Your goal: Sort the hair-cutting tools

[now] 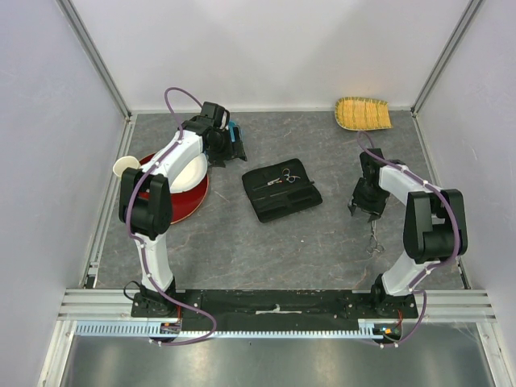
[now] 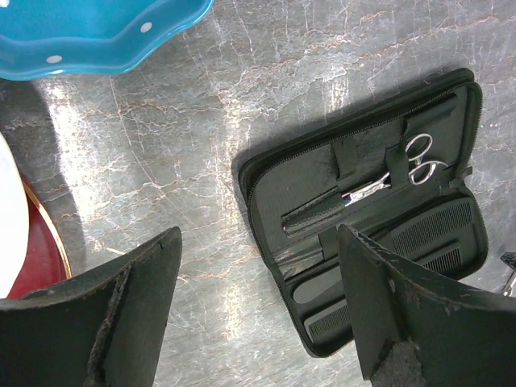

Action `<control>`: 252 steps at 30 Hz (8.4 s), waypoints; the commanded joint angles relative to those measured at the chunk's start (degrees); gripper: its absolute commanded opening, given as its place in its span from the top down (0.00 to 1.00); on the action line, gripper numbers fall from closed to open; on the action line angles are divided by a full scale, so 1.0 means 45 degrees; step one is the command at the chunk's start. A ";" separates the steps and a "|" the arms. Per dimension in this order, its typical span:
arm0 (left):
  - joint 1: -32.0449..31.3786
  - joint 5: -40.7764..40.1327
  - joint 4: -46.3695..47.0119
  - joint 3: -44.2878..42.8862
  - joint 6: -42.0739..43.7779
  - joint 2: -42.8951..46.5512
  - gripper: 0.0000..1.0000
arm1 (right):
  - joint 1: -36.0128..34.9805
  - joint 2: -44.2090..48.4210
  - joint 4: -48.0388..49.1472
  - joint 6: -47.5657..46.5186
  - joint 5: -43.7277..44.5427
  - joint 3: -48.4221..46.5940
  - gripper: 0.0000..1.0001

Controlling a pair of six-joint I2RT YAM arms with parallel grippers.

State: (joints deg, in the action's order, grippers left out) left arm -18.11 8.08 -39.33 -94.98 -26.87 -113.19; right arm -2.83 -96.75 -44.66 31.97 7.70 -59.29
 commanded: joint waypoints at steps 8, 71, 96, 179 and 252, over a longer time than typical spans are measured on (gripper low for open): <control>0.0020 0.0314 0.0186 -0.0026 0.0151 0.0524 0.17 | 0.0198 0.0737 0.0082 -0.0248 0.1449 0.0031 0.37; -0.4667 0.6116 0.7178 0.2259 0.1264 -0.0392 0.21 | 0.0726 0.0173 0.4183 0.5065 -0.5814 -0.0478 1.00; -0.6327 0.3265 0.5909 0.0736 0.3804 -0.1488 0.58 | 0.0707 0.0152 0.4242 0.6314 -0.7434 -0.1043 1.00; 0.2306 1.2464 0.1162 0.3118 0.4234 -0.1820 0.98 | -0.2398 -0.7465 0.3832 -0.0951 -0.4622 -0.9033 0.81; 0.1915 0.4888 0.2061 0.2042 0.1538 -0.1002 0.26 | -0.2437 -0.7719 0.4105 -0.0717 -0.4896 -0.8056 0.85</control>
State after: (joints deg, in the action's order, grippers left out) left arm -9.72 43.75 -30.61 -87.90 -16.36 -124.64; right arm -12.88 -129.43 -26.15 28.93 -16.64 -97.73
